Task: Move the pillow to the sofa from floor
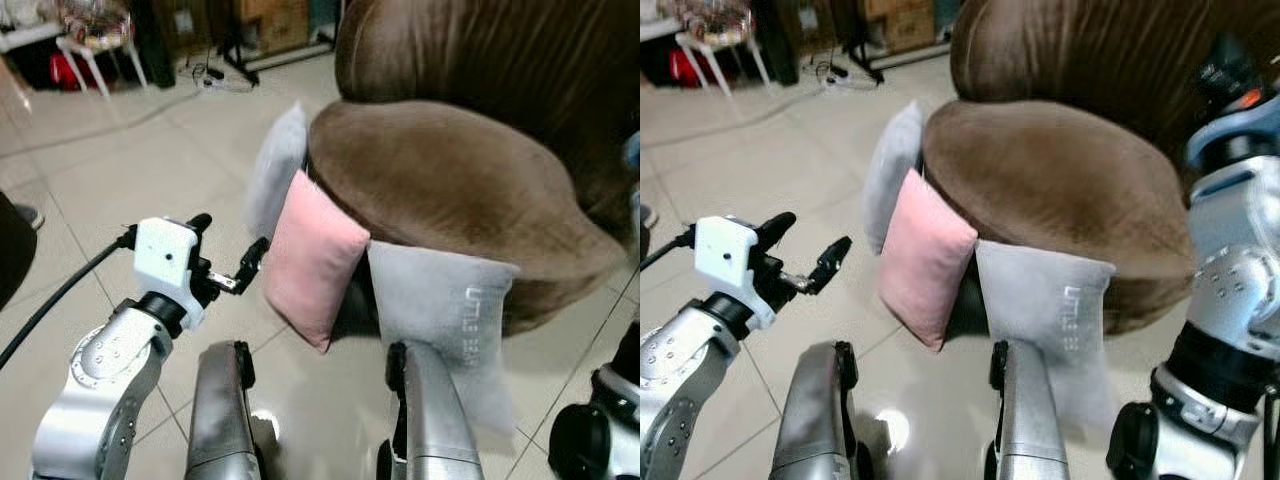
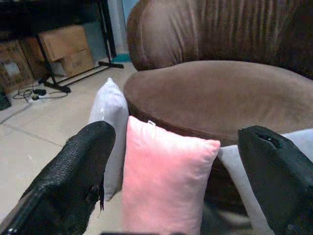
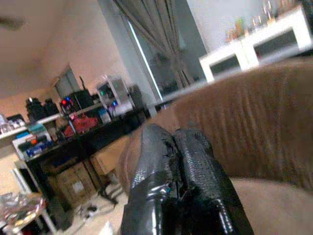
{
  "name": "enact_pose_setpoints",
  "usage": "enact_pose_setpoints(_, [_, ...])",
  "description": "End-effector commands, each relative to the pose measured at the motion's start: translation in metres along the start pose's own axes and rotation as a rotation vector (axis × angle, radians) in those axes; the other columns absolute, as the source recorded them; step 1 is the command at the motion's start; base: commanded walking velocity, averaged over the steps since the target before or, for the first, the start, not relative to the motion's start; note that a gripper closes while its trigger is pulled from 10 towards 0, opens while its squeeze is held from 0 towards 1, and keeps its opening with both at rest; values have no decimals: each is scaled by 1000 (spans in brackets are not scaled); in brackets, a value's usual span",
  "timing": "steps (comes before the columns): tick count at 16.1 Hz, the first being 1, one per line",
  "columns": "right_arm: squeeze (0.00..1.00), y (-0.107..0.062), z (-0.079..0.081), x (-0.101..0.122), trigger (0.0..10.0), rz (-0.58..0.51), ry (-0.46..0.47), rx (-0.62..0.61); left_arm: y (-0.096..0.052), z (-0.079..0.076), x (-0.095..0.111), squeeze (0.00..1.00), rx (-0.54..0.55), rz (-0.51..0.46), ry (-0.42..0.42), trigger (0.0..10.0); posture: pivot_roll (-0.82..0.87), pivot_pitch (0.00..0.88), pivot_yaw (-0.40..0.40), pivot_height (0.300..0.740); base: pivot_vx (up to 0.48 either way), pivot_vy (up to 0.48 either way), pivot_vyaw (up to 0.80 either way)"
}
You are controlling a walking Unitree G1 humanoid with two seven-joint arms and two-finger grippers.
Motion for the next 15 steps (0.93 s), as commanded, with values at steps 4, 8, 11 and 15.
enact_pose_setpoints(4, [596, -34, 12, -86, 10000, 378, -279, 110, 2, -1, -15, 1000, 8, 67, 57, 10000, -57, 0, 19, 467, 0, 0, 0])
enact_pose_setpoints(8, [1000, -69, -2, -174, 10000, 677, -259, 49, 9, -6, -26, 1000, -40, 119, 77, 10000, -59, 0, 30, 467, 0, 0, 0])
enact_pose_setpoints(11, [1000, -71, 5, -202, 10000, 738, -187, 44, 15, -9, -25, 1000, -72, 123, 82, 10000, -42, 0, 33, 467, 0, 0, 0])
enact_pose_setpoints(15, [1000, -68, 10, -211, 10000, 757, -159, 36, 11, -5, -27, 1000, -70, 144, 78, 10000, -28, 20, 30, 467, 0, 0, 0])
Point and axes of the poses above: a point about 5 cm out from each wrist's last joint towards the gripper, its own y axis pointing out of the wrist towards the gripper, its own x axis along the axis of the wrist's last joint, z = x × y, the point moved 3 cm from there along y, pointing out of the wrist towards the gripper, and after that the axes turned 15 degrees about -y, right-handed, at the moved point
